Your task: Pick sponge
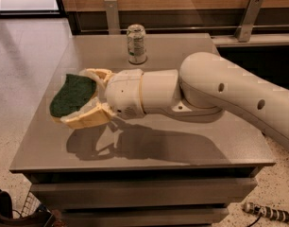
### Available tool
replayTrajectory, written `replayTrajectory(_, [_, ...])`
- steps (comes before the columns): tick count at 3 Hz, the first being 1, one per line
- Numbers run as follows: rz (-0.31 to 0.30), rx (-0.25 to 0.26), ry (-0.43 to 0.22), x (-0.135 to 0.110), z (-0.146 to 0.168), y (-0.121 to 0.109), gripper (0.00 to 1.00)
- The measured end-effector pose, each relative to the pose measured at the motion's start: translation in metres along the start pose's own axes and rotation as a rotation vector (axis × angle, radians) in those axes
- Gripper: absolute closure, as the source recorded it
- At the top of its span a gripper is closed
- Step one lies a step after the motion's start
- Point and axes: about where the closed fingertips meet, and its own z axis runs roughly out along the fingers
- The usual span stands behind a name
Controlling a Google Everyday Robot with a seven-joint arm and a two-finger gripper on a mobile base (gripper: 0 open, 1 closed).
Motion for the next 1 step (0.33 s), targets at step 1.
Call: replayTrajectory(1, [-0.052, 0.018, -0.023, -0.0233, -0.0127, -0.0062, 1.00])
